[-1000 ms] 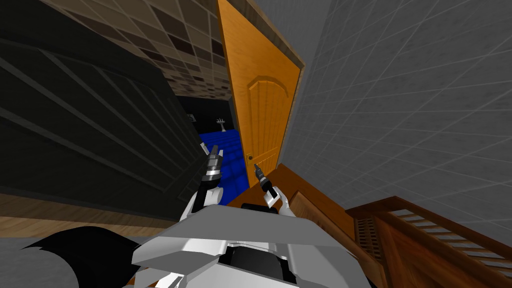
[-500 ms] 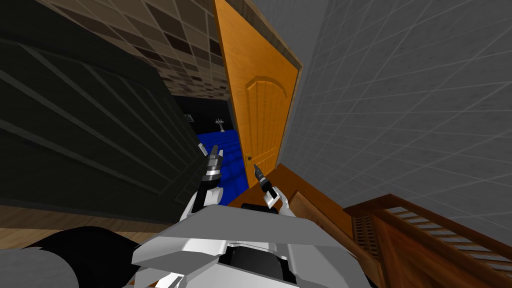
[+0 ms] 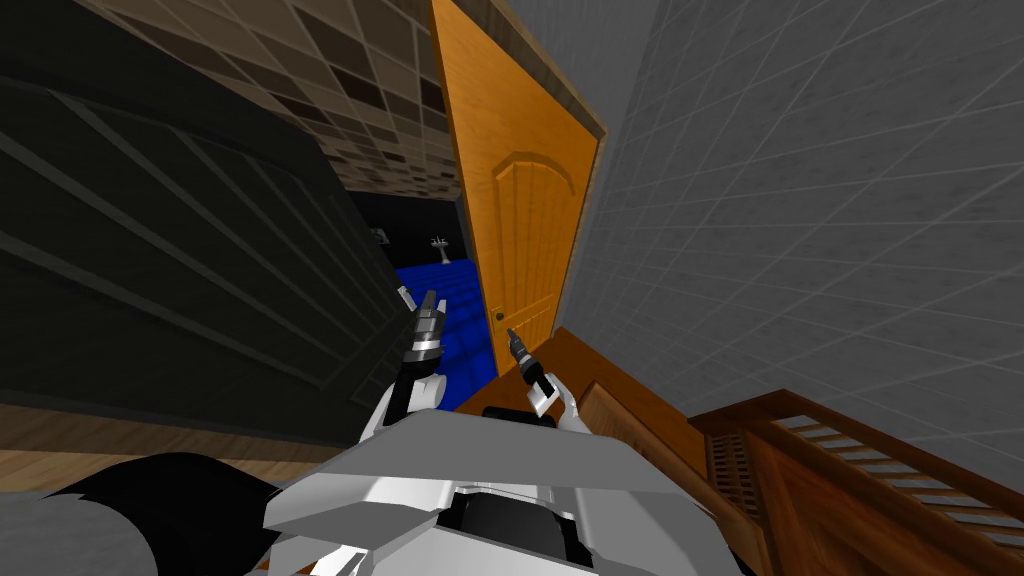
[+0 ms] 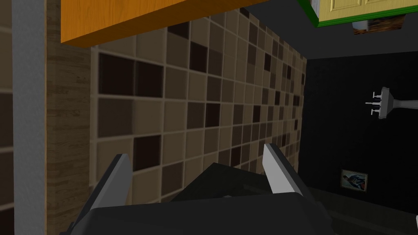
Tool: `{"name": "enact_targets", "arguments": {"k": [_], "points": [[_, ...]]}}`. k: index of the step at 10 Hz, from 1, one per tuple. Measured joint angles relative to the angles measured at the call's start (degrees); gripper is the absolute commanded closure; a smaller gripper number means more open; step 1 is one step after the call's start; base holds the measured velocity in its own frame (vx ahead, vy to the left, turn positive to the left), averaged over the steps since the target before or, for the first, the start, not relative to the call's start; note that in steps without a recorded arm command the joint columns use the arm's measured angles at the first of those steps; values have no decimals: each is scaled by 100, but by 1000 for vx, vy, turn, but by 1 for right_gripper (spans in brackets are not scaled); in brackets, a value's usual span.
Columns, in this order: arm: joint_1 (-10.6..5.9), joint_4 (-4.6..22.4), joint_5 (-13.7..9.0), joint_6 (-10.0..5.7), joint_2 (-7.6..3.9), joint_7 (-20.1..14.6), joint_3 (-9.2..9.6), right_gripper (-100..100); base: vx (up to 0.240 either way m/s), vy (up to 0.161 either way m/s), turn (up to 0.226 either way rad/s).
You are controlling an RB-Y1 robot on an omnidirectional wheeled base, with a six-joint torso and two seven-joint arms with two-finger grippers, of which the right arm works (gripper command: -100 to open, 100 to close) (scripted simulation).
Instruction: Push the door open
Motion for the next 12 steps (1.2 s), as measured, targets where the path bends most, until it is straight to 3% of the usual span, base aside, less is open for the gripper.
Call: {"name": "enact_targets", "arguments": {"k": [12], "points": [[-11, -32, -7, -6, -53, -45, 97, -100, 9, -1, -8]]}}
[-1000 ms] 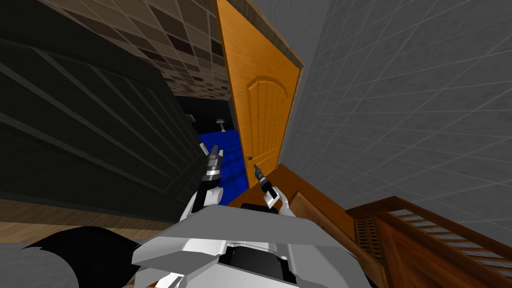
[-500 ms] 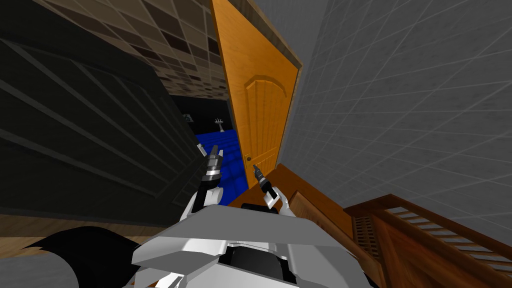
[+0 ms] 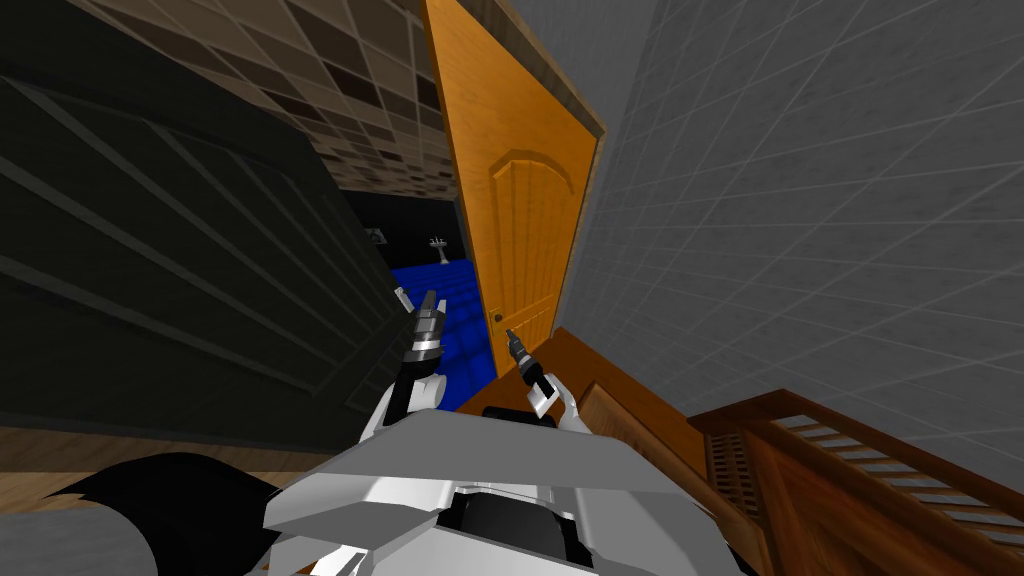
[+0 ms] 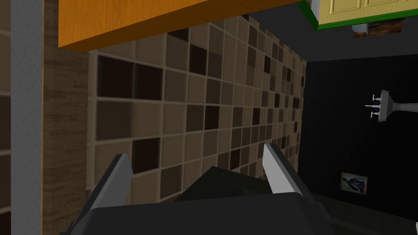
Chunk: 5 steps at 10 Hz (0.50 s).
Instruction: Push the door open
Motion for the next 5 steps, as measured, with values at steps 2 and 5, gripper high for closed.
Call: {"name": "enact_targets", "arguments": {"k": [2, 5], "points": [[0, 0, 0, 0, 0, 0, 0, -100, 2, -1, -7], [-9, -22, -6, -13, -50, -37, 82, -100, 13, -8, -44]]}}
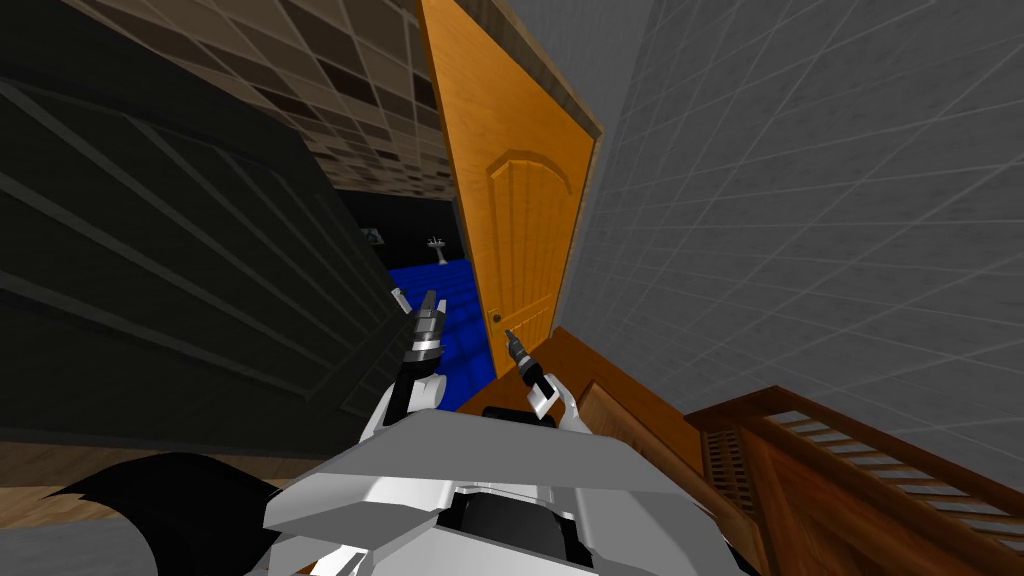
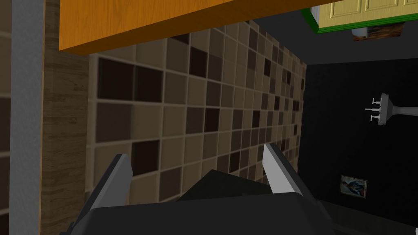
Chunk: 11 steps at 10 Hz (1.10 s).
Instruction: Push the door open
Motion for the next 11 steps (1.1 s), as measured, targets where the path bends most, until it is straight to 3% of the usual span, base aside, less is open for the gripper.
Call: {"name": "enact_targets", "arguments": {"k": [11], "points": [[-3, -15, 0, 6, -8, -10, 27, -100, 4, -1, -5]]}}
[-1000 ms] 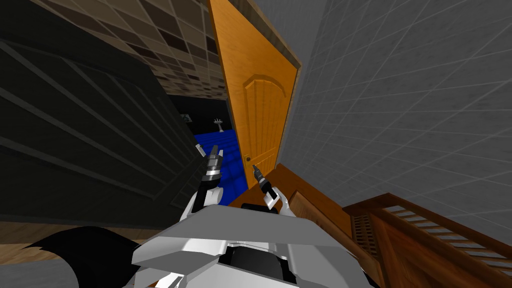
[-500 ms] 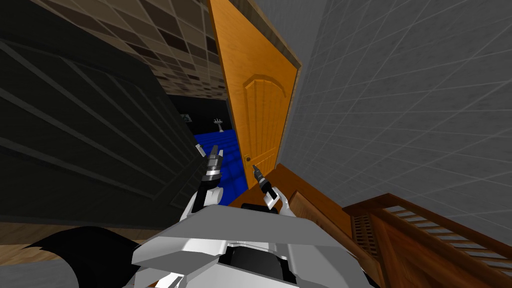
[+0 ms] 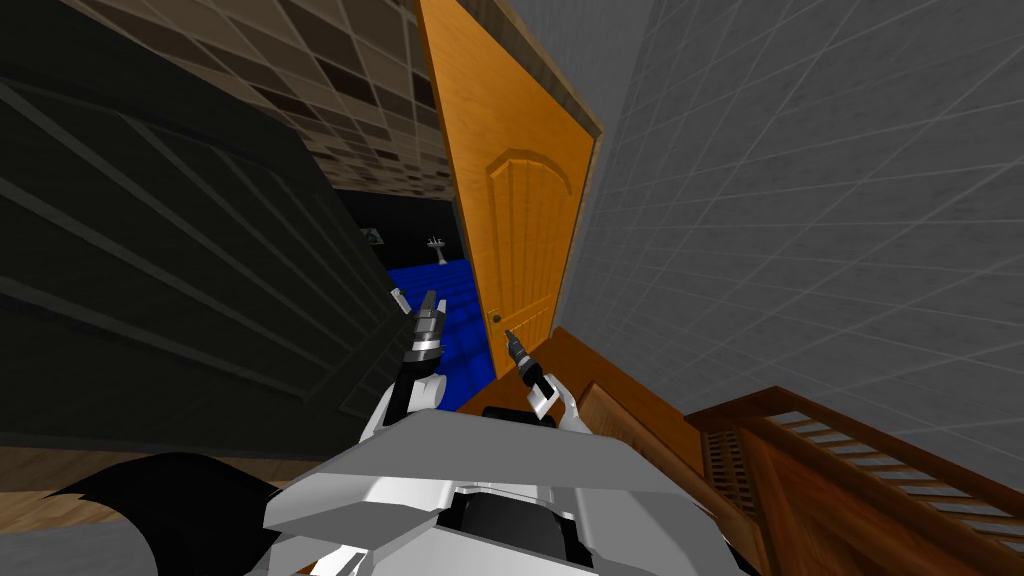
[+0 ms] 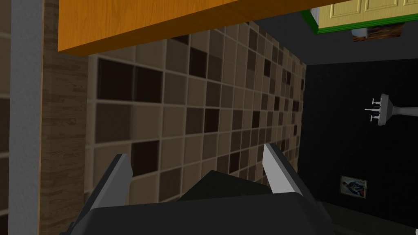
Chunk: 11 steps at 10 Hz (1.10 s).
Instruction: Push the door open
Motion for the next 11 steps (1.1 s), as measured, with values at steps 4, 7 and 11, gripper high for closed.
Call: {"name": "enact_targets", "arguments": {"k": [4, 7, 11], "points": [[0, 0, 0, 0, -1, 0, 0, -100, 4, 2, 11], [-13, -24, -6, -11, -51, -39, 86, -100, 18, -7, -36], [-9, -40, -4, -7, -58, -44, 109, -100, 3, -1, -5]]}}
